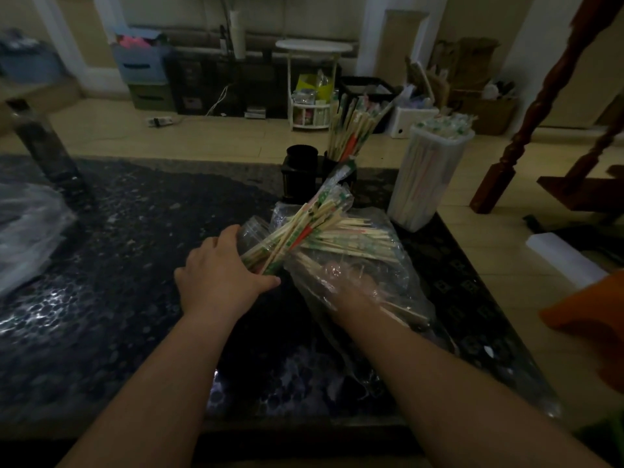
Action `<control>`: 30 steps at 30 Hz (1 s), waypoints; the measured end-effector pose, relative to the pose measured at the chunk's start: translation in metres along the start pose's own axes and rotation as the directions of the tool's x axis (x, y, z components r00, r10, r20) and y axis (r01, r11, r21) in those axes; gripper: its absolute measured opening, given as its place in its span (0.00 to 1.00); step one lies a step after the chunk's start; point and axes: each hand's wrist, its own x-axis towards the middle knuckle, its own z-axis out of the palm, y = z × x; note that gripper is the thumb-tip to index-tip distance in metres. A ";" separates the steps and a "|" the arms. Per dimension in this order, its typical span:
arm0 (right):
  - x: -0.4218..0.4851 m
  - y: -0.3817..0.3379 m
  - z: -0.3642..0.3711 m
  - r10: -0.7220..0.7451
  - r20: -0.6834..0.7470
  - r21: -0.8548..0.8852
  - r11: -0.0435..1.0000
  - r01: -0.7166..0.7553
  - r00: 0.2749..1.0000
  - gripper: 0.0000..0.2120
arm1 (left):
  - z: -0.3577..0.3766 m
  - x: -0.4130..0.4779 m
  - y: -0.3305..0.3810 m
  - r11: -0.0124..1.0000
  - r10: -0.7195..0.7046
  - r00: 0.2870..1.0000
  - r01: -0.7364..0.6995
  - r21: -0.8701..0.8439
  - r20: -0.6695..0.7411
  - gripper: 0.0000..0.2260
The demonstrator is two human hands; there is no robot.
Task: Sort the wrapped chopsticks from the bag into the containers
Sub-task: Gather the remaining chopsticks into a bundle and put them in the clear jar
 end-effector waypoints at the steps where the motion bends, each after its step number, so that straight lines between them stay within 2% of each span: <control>1: -0.006 -0.001 -0.003 -0.022 -0.016 -0.075 0.997 0.021 1.000 0.23 | -0.001 -0.001 0.000 1.000 0.002 1.000 -0.002 -0.001 0.004 0.47; 4: -0.020 -0.003 -0.008 -0.060 -0.010 -0.094 0.994 0.059 0.998 0.27 | -0.004 -0.004 0.000 1.000 0.006 1.000 -0.006 0.007 0.008 0.48; 9: -0.030 -0.006 -0.002 -0.026 -0.036 -0.021 0.999 0.025 0.999 0.18 | -0.006 -0.009 -0.003 1.000 0.020 1.000 -0.020 0.015 -0.003 0.48; 17: -0.062 -0.007 -0.021 -0.093 -0.021 0.023 0.995 0.093 0.995 0.18 | -0.012 -0.018 -0.010 0.998 0.044 0.999 -0.044 0.042 -0.005 0.48; 22: -0.080 -0.011 -0.036 -0.145 -0.062 -0.055 0.988 0.141 0.988 0.09 | -0.017 -0.024 -0.012 0.997 0.056 0.998 -0.054 0.052 -0.023 0.46; 26: -0.101 -0.016 -0.052 -0.171 -0.143 -0.122 0.980 0.154 0.975 0.12 | -0.020 -0.026 -0.014 0.991 0.059 0.997 -0.054 0.125 -0.041 0.45; 30: -0.113 -0.021 -0.069 -0.252 -0.224 -0.131 0.965 0.227 0.941 0.10 | -0.020 -0.025 -0.021 0.994 0.030 0.999 -0.026 0.104 -0.045 0.46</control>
